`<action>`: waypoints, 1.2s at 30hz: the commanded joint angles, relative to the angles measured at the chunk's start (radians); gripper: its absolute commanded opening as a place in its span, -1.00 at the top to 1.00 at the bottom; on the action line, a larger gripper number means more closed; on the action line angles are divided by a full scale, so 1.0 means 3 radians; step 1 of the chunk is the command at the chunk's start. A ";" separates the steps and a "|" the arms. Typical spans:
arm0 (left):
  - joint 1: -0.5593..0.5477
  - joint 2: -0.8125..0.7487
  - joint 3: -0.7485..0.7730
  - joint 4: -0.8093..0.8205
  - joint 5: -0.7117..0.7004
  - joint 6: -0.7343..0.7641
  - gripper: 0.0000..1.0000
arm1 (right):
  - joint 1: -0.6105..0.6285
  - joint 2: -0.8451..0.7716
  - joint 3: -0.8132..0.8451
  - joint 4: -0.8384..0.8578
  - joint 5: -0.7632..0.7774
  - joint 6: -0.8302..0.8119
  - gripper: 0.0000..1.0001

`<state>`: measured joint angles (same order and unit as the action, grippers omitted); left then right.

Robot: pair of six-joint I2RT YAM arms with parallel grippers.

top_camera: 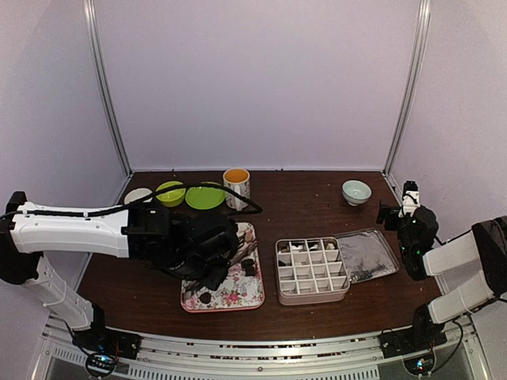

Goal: Pack the chocolate
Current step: Pick up the fake chocolate from the plate.

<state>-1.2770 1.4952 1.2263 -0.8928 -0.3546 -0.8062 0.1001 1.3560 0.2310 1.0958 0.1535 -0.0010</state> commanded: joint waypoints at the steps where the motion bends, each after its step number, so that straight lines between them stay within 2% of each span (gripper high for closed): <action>1: 0.0084 -0.0129 -0.0112 -0.0361 -0.0091 -0.0321 0.22 | -0.0017 0.0005 0.0046 0.0004 0.0015 0.0003 -1.00; 5: 0.0100 -0.0180 -0.0209 -0.0454 -0.0102 -0.0466 0.21 | -0.0017 0.0008 0.0046 0.0003 0.0015 0.0003 -1.00; 17: 0.0186 -0.0481 -0.0653 -0.0214 -0.0300 -0.0828 0.08 | -0.0017 0.0005 0.0044 -0.0002 0.0014 0.0002 -1.00; 36: 0.0202 -0.0322 -0.0639 -0.0085 -0.0001 -0.0721 0.09 | -0.0017 0.0005 0.0045 0.0002 0.0012 0.0003 -1.00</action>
<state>-1.2236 1.3869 1.0073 -0.9493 -0.3836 -1.0351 0.1001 1.3560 0.2310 1.0958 0.1535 -0.0006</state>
